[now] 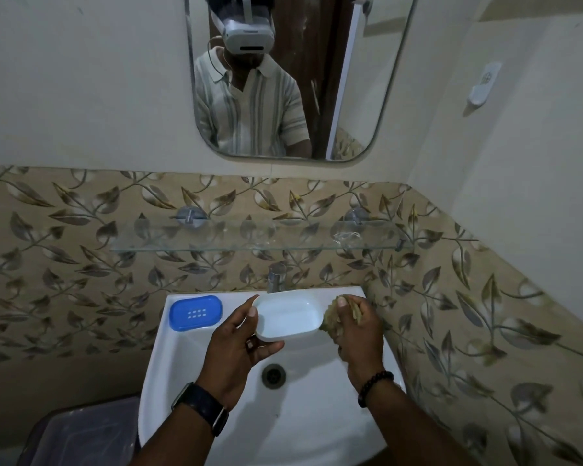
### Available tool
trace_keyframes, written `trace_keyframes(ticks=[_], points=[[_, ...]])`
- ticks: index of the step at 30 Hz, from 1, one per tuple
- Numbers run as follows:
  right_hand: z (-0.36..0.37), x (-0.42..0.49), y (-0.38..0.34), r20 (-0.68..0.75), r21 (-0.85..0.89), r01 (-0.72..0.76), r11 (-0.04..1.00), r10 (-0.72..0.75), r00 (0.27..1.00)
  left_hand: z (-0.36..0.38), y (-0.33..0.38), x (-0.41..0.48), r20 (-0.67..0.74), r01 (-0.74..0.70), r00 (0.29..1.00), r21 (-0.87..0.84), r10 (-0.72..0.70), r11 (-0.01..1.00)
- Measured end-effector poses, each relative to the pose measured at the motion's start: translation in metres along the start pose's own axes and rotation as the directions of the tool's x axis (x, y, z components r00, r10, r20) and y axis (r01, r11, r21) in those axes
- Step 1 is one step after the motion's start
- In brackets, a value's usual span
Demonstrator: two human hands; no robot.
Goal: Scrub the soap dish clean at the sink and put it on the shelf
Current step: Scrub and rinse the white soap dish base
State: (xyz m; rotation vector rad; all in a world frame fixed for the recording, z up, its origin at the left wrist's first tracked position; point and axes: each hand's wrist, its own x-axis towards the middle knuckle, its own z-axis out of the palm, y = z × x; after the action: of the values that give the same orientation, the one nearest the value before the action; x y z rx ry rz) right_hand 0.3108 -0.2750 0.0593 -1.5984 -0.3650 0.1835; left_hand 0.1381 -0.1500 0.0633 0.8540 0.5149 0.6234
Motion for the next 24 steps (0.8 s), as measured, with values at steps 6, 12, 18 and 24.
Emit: trace_keyframes(ticks=[6,12,18,24], points=[[-0.011,0.043,0.028,0.160,0.148,-0.264,0.953,0.241,0.957,0.000,-0.013,0.009,-0.009,0.038,0.999,0.031,-0.038,0.999],[-0.016,0.092,0.048,0.250,-0.198,-0.161,0.967,0.208,0.946,0.000,-0.021,0.017,0.036,0.073,0.996,0.130,-0.079,0.989],[-0.002,0.147,0.065,0.321,-0.414,0.043,0.909,0.102,0.941,-0.003,-0.016,0.024,0.012,0.058,0.998,0.184,-0.061,0.981],[0.006,0.189,0.088,0.421,-0.655,0.230,0.720,0.095,0.902,-0.006,-0.016,0.032,-0.052,0.044,0.998,0.173,-0.035,0.984]])
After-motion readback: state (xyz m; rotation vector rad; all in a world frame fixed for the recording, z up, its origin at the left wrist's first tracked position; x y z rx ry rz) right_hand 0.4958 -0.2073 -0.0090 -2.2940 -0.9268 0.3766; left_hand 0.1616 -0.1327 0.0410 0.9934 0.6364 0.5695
